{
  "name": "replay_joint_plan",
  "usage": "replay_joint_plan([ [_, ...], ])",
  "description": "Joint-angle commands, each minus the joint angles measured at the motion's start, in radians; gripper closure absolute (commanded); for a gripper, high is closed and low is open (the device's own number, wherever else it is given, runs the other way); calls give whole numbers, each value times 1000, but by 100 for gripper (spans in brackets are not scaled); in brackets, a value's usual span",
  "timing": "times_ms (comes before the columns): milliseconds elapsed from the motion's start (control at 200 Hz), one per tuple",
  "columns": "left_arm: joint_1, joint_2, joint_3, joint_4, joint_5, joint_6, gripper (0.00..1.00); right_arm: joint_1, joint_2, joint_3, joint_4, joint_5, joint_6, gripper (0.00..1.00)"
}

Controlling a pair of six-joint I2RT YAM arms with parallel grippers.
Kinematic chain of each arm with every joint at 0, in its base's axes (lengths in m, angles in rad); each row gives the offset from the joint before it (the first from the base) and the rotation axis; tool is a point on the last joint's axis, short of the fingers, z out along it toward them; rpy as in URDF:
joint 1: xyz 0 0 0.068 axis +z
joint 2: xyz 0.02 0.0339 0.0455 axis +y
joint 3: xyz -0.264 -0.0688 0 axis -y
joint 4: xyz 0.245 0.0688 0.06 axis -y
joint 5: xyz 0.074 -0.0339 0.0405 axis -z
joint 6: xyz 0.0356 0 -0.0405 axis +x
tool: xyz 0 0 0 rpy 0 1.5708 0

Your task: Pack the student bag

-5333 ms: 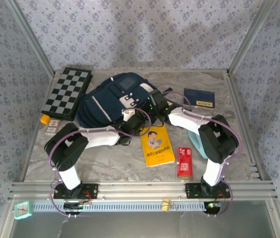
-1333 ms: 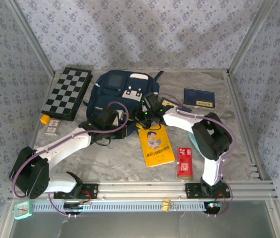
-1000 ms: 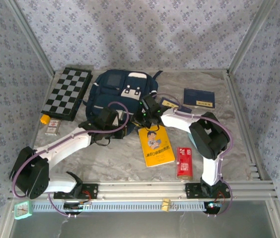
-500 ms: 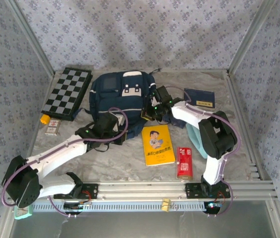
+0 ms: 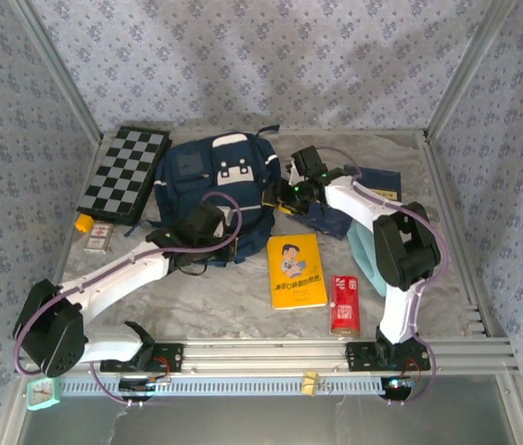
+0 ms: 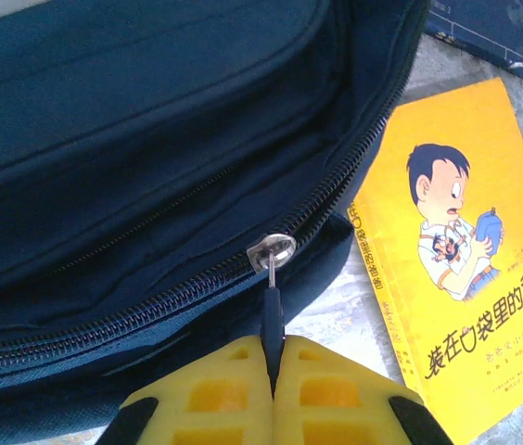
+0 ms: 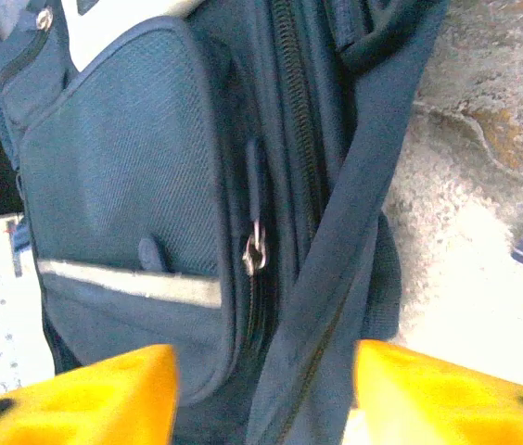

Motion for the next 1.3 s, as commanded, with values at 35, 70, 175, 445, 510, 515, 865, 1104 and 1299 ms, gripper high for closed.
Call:
replay_joint_plan([
  [35,6,9,32,16,35,16,100,54,-122,-97,2,14,117,32],
  [70,5,13,33,19,40,16,100,72,-129,-111,12,7,159,29],
  [175,5,21,33,32,54,12,100,137,-126,-124,41,43,279,26],
  [445,6,12,38,20,55,10,100,204,1,-88,128,128,425,44],
  [510,6,-3,34,7,35,8,100,202,7,-85,124,146,419,56],
  [515,7,-4,33,5,33,7,100,201,7,-84,123,147,418,57],
  [865,65,-118,-41,-137,-108,-75,100,137,-89,-129,120,163,368,100],
  [1104,225,-182,-127,-164,-89,-104,100,116,-158,-148,118,135,339,100],
  [1299,322,-147,-133,-159,-134,-94,100,92,-215,-192,147,127,347,100],
])
